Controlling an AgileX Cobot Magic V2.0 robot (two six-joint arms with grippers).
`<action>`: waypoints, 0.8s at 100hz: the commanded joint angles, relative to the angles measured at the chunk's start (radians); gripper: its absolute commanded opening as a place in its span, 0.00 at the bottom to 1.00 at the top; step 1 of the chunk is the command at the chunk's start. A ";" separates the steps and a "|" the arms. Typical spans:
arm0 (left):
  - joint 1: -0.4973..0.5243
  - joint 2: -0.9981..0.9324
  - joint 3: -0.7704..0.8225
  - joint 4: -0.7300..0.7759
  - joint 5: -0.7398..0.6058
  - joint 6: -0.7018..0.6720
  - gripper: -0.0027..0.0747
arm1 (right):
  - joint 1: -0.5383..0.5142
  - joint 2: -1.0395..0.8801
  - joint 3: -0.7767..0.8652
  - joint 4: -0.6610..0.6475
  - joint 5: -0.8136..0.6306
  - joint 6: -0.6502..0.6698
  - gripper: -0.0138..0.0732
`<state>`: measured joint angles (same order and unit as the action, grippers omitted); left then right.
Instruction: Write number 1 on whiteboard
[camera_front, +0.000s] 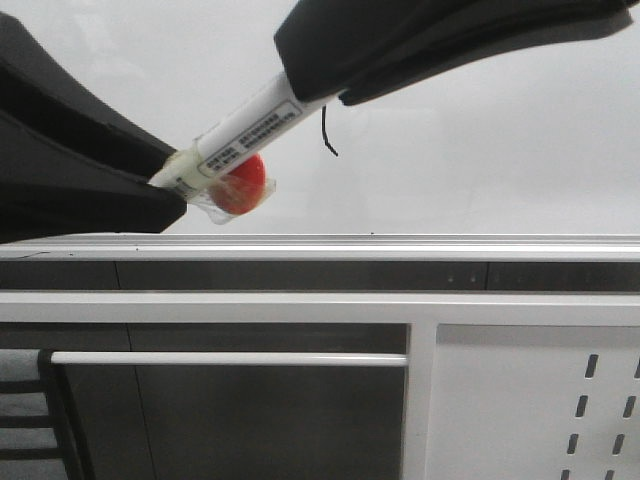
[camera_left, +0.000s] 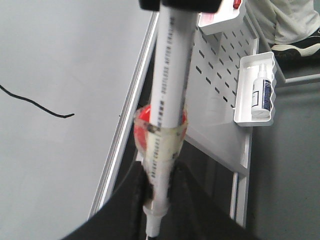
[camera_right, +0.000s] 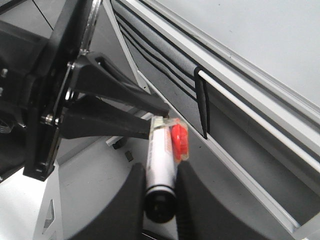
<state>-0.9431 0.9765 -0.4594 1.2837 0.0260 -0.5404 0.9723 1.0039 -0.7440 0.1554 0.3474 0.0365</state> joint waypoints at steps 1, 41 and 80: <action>-0.006 -0.008 -0.035 -0.011 -0.018 -0.016 0.01 | -0.002 -0.010 -0.033 0.019 -0.049 -0.004 0.19; -0.006 -0.008 -0.035 -0.013 -0.012 -0.016 0.01 | -0.002 -0.010 -0.033 0.019 -0.070 -0.004 0.54; -0.006 -0.008 -0.035 -0.183 0.083 -0.024 0.01 | -0.002 -0.055 -0.038 -0.005 -0.101 -0.004 0.63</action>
<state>-0.9431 0.9765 -0.4594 1.1488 0.1140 -0.5482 0.9723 0.9877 -0.7440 0.1666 0.3396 0.0365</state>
